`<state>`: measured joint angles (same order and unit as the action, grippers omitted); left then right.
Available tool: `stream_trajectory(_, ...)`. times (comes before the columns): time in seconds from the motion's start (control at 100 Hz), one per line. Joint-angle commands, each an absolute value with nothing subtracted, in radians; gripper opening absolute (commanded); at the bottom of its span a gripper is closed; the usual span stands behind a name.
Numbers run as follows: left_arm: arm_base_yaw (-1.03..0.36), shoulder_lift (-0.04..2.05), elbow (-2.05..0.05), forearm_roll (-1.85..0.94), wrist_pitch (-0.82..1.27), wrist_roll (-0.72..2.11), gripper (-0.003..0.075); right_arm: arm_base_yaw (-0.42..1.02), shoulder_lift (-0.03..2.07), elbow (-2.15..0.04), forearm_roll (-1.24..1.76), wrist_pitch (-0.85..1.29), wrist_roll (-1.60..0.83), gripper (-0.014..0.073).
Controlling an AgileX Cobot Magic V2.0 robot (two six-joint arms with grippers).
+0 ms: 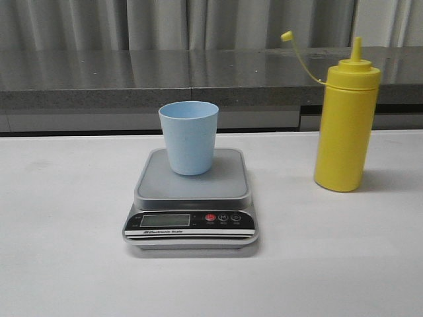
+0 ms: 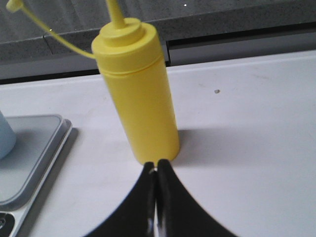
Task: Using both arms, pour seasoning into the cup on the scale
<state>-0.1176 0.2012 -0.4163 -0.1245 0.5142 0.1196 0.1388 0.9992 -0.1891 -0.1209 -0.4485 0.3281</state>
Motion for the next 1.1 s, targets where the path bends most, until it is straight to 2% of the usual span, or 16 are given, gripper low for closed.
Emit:
stream_trajectory(0.0,-0.114,0.212,-0.442,-0.135,0.442,0.121,-0.002,0.134,0.938,-0.191,-0.136,-0.461,0.306,-0.0067)
stream_trajectory(0.31,-0.114,0.212,-0.442,-0.135,0.442,0.121,-0.002,0.134,0.674,-0.084,-0.023,-0.433,0.306,-0.0067)
stream_trajectory(0.53,-0.114,0.212,-0.442,-0.135,0.442,0.121,-0.002,0.134,0.569,-0.039,-0.023,-0.408,0.306,-0.0067)
stream_trajectory(0.68,-0.114,0.212,-0.442,-0.135,0.442,0.121,-0.002,0.134,0.503,-0.025,-0.055,-0.409,0.306,-0.0067)
stream_trajectory(1.09,-0.114,0.212,-0.442,-0.135,0.442,0.121,-0.002,0.133,0.163,-0.017,-0.143,-0.408,0.306,-0.0067)
